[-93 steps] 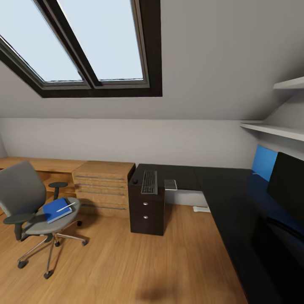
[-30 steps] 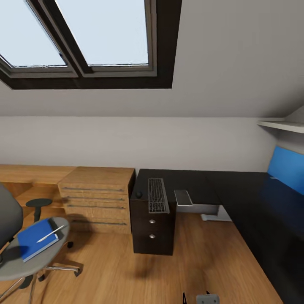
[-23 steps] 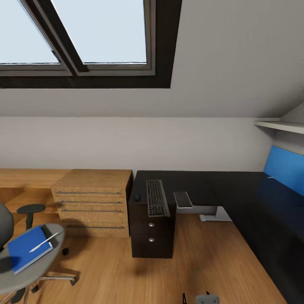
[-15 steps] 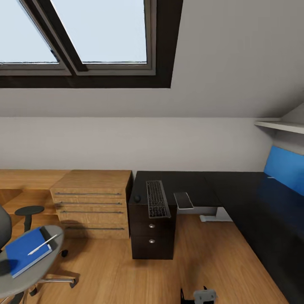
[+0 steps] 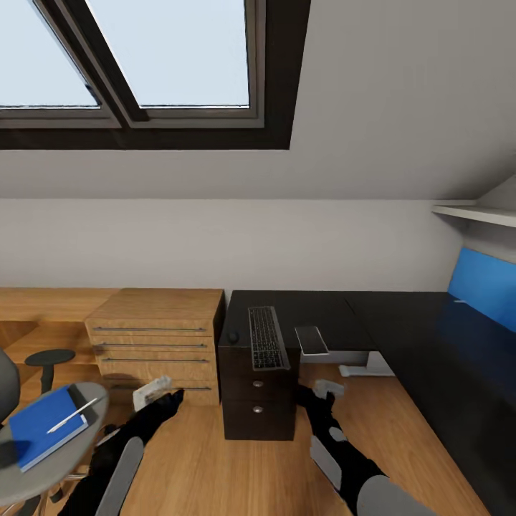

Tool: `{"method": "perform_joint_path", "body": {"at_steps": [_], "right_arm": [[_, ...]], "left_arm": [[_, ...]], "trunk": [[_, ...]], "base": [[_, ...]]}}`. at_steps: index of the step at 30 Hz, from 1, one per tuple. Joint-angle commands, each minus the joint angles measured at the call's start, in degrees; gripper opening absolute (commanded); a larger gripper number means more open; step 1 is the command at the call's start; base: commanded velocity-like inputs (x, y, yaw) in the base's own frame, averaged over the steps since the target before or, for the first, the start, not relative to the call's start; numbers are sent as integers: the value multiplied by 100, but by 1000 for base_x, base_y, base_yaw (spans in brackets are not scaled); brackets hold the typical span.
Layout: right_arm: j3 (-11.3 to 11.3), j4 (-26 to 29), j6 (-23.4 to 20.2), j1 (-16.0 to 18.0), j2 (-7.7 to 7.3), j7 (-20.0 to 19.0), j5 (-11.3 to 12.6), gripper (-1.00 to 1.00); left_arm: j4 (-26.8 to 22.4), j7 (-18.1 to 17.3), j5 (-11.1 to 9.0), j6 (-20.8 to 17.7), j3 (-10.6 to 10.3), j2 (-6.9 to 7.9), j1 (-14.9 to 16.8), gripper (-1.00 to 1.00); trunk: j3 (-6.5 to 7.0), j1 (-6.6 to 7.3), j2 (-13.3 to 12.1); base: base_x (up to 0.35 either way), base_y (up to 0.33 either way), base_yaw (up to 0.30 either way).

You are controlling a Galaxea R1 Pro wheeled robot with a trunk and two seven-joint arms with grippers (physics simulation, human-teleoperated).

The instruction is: In the bedroom, organize the workspace by keeping the computer under the desk, ensuring the monitor is on the desk, placing the keyboard on the desk next to the monitor, placing the mouse on the desk next to the keyboard, moving the folder from the swivel chair onto the desk next to the mouse, stacking the notebook on top of the folder with the pen on top of the notebook, and positioning the swivel chair next to the desk.

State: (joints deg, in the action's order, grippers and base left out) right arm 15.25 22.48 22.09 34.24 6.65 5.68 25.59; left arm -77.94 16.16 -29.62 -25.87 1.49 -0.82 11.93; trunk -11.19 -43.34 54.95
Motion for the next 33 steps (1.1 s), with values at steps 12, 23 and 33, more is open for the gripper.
{"method": "perform_joint_path", "body": {"at_steps": [12, 23, 33], "right_arm": [[-94, 98, -1365, 398, -134, -1271, 4041, 100], [-94, 65, -1961, 407, -414, -1677, 4515, 100], [-94, 70, -1704, 400, -439, -1689, 4514, 100]], "left_arm": [[-1072, 45, -1280, -1263, 266, 28, -120, 100], [-1141, 1347, -1363, -1347, 257, -25, -199, 100], [-1157, 1488, -1366, -1349, 165, -32, -334, 100]], "trunk": [[-29, -23, 46], [-226, -265, 487], [-406, -484, 888]], "base": [[0, 0, 0], [0, 0, 0], [0, 0, 0]]}}
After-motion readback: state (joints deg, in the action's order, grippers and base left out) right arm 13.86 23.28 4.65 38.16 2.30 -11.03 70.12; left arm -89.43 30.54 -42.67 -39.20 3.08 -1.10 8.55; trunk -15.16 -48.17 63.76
